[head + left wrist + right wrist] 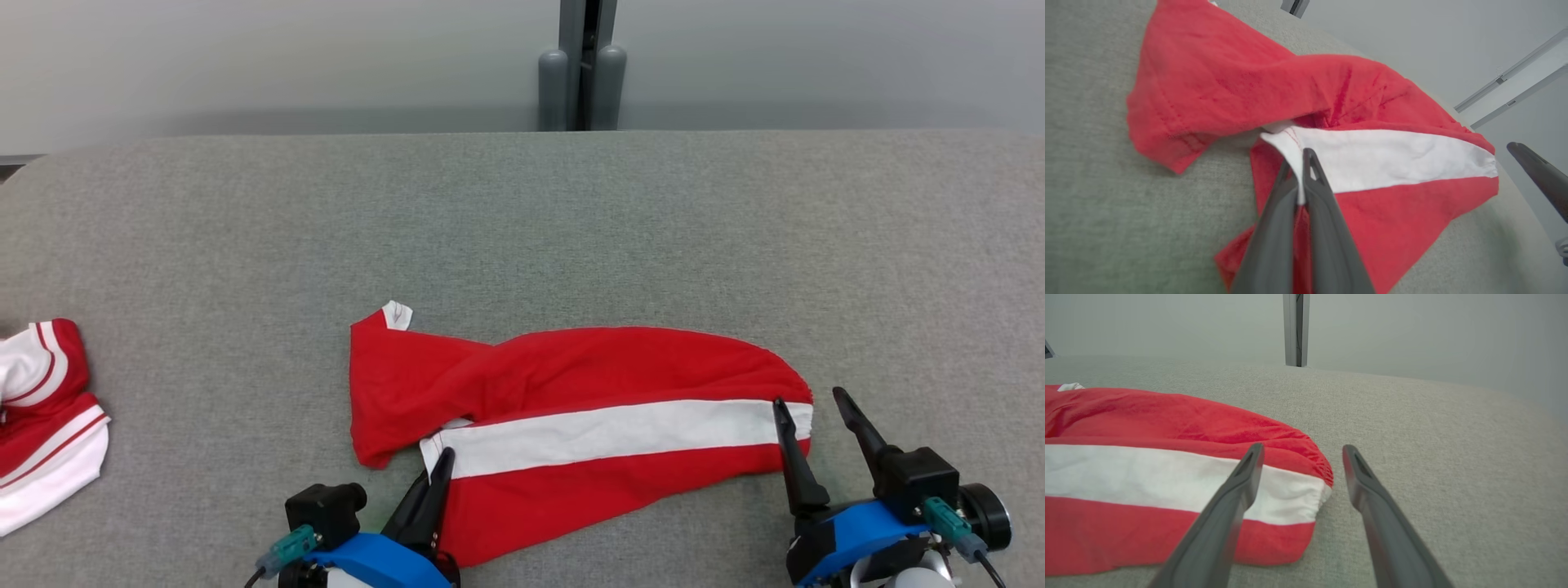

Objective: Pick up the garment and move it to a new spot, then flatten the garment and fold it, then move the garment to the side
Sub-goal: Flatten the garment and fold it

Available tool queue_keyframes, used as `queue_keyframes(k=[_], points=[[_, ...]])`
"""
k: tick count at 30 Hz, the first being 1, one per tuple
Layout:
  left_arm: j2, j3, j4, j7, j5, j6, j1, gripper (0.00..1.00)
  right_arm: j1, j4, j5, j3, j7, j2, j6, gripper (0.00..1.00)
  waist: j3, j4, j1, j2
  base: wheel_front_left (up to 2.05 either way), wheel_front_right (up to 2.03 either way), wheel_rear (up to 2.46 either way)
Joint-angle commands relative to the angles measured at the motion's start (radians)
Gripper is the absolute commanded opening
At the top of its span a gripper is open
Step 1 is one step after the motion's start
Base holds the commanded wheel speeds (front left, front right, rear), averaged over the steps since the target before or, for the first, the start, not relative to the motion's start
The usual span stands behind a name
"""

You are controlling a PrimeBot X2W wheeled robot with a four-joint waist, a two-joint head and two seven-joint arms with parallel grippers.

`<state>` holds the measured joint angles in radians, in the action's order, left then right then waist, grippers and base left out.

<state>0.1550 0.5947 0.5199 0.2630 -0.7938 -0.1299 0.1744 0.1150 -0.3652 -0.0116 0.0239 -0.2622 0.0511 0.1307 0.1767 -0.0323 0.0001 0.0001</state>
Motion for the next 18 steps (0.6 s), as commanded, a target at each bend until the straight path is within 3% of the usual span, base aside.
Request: queue_keyframes(k=[1,7,18], points=[[0.008,-0.005,-0.008,0.003,-0.002,-0.001,0.02,0.0,0.007,0.0,0.008,0.007,-0.004,0.0,0.0,1.0,0.0,0.006,-0.0001,-0.0001,0.0,0.0,0.0],[0.008,-0.08,-0.045,0.002,0.051,-0.001,-0.011,0.0,-0.027,0.002,0.02,0.026,-0.004,0.0,0.0,1.0,-0.018,0.062,-0.0001,-0.0001,0.0,0.0,0.0],[0.001,-0.181,-0.059,0.003,0.125,-0.001,-0.092,0.0,-0.097,-0.01,0.165,-0.094,-0.004,0.003,0.0,1.0,-0.04,0.142,-0.0001,-0.0001,0.0,0.0,0.0]])
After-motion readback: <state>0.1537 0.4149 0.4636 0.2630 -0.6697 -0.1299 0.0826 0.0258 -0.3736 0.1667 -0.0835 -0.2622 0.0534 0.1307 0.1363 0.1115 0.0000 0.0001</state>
